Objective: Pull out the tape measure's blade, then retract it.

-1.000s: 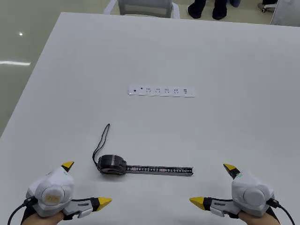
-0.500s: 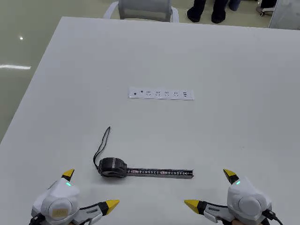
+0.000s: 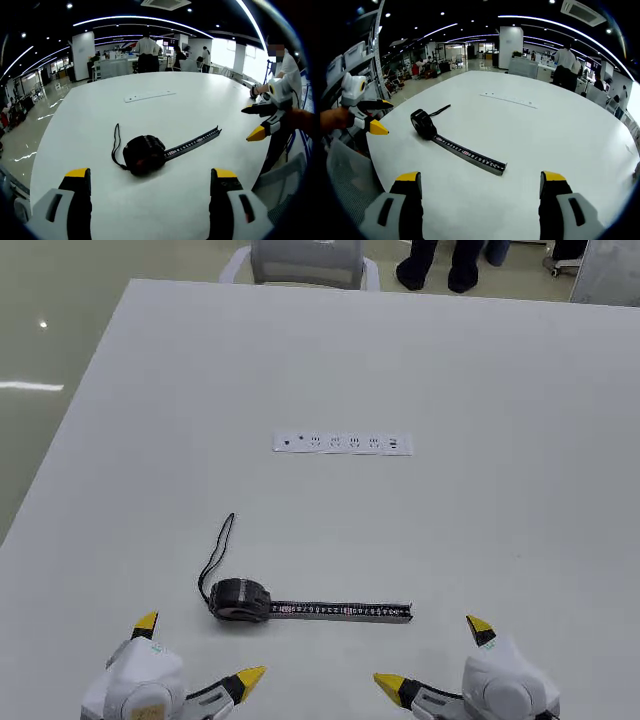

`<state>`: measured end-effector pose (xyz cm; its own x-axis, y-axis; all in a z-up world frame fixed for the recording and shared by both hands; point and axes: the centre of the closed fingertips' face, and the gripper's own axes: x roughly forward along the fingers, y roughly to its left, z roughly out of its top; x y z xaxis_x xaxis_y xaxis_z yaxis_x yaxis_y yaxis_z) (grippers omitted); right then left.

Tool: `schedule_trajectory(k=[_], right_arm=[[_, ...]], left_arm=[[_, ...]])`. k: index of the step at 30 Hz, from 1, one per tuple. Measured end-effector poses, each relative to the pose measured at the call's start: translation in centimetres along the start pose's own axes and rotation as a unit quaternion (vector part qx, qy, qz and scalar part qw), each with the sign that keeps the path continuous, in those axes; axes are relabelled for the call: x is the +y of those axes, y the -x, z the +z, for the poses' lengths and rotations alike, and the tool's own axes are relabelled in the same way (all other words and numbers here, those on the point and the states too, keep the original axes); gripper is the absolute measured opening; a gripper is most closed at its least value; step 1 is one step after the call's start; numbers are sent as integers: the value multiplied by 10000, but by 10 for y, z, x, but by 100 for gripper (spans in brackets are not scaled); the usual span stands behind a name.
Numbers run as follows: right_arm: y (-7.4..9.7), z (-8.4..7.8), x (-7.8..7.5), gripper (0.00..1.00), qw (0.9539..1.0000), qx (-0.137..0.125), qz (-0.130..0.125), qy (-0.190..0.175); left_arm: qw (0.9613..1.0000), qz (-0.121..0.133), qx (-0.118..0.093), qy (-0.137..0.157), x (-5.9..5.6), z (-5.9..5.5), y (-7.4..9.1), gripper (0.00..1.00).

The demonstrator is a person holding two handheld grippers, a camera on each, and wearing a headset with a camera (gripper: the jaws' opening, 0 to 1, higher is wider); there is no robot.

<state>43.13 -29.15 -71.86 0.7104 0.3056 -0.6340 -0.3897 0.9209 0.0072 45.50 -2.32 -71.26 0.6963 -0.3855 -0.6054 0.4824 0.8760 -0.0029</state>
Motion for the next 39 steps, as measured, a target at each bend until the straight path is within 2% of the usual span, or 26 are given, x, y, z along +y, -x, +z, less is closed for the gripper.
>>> schedule_trajectory(k=[3,6,10,14,27,39], right_arm=[[1,4,8,100,9999,-100,-22,-57],[-1,4,15,100,9999,-123,-21,32],[-1,4,21,100,9998,-169,4,-119],[-2,3,25,100,9996,-208,6,-190],[1,5,32,100,9988,-349,93,-335],[3,5,30,100,9985,-386,140,-372]], left_arm=[[9999,74,-63,58,-2,2,2,98],[9997,136,-178,76,-2,5,3,97],[9993,159,-274,194,-3,9,3,95],[9989,259,-287,262,-2,9,4,95],[9986,275,-288,337,-9,10,3,93],[9981,355,-263,421,-7,9,2,92]])
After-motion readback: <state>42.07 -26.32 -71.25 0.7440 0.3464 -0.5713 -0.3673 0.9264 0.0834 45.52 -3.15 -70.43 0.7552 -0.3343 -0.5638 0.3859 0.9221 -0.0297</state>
